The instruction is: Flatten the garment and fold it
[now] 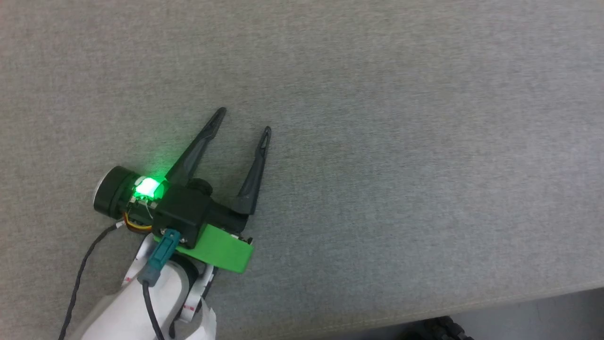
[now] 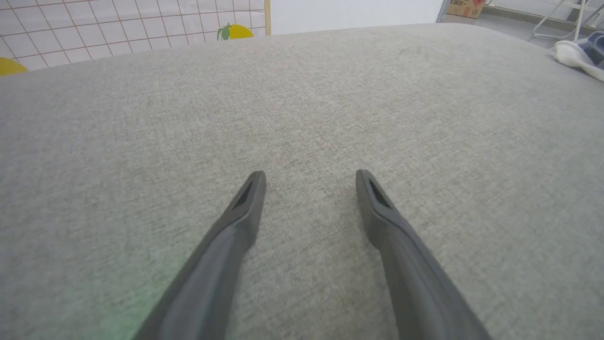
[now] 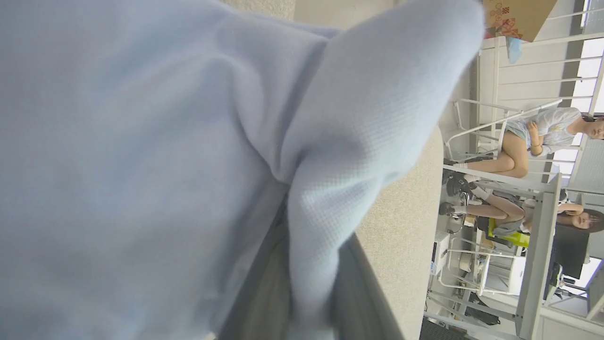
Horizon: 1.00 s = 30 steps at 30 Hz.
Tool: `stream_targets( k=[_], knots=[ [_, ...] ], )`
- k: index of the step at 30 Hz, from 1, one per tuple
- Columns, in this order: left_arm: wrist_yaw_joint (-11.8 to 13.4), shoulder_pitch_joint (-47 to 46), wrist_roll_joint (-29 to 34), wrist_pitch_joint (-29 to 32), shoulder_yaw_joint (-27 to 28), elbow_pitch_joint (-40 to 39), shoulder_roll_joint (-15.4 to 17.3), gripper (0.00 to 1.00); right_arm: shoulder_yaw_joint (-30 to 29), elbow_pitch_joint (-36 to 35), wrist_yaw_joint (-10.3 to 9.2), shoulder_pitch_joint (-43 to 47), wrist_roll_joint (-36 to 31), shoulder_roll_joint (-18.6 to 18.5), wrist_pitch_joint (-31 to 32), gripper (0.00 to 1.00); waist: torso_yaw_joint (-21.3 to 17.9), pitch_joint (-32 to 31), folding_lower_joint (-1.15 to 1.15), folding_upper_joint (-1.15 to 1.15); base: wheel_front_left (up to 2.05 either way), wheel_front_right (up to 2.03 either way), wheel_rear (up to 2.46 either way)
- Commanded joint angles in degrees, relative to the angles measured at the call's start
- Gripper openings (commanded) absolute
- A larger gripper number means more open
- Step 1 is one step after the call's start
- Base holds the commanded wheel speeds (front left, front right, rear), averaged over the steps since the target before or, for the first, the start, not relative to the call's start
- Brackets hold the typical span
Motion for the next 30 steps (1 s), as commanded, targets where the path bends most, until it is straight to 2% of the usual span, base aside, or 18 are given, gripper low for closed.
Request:
stream_targets(
  k=[1, 3, 4, 8, 14, 20, 23, 30],
  knots=[
    [0.32, -0.51, 0.25, -0.01, 0.18, 1.2, 0.36, 1.0, -1.28, 0.98, -0.12, 0.41, -0.81, 0.5, -0.51, 0.0, 1.15, 0.91, 0.0, 0.0, 0.0, 0.0, 0.0],
    [0.32, -0.57, 0.16, -0.23, 0.04, 1.57, 0.16, 1.0, -3.33, 2.36, -0.12, 0.19, -1.3, 1.38, -0.74, 0.0, 1.34, 0.56, 0.0, 0.0, 0.0, 0.0, 0.0],
    [0.32, -0.57, 0.07, -0.36, 0.03, 1.82, 0.1, 1.0, -4.31, 2.85, -0.12, 0.0, -1.23, 1.94, -0.82, 1.0, 1.35, 0.29, 0.0, 0.0, 0.0, 0.0, 0.0],
    [0.59, -0.63, -0.5, -1.4, 0.44, 3.56, -0.3, 1.0, -6.46, 3.11, -0.12, -0.7, -1.67, 3.05, -1.48, 1.0, 1.62, -2.28, 0.0, 0.0, 0.0, 0.0, 0.0],
    [0.89, 0.33, -2.39, -3.47, 1.22, 7.3, -1.27, 1.0, -5.1, 1.14, -0.12, -1.45, -2.25, 1.86, -2.91, 1.0, 2.34, -9.32, 0.0, 0.0, 0.0, 0.0, 0.0],
    [1.5, 2.92, -4.54, -4.51, 1.94, 10.77, -1.79, 1.0, -1.79, -5.65, -0.12, -4.14, 2.16, 4.04, -5.5, 1.0, 2.87, -17.16, 0.0, 0.0, 0.0, 0.0, 0.0],
    [3.09, 4.86, -8.41, -4.7, 4.75, 11.72, -3.12, 1.0, 0.69, -9.92, -0.12, -5.05, 5.99, 5.85, -8.35, 1.0, 3.26, -20.62, 0.0, 0.0, 0.0, 0.0, 0.0],
    [4.46, 6.98, -9.26, -4.4, 6.84, 12.15, -0.96, 1.0, 2.66, -17.66, -0.12, -3.21, 12.67, 10.44, -13.27, 1.0, 4.8, -26.91, 0.0, 0.0, 0.0, 0.0, 0.0]
  ],
)
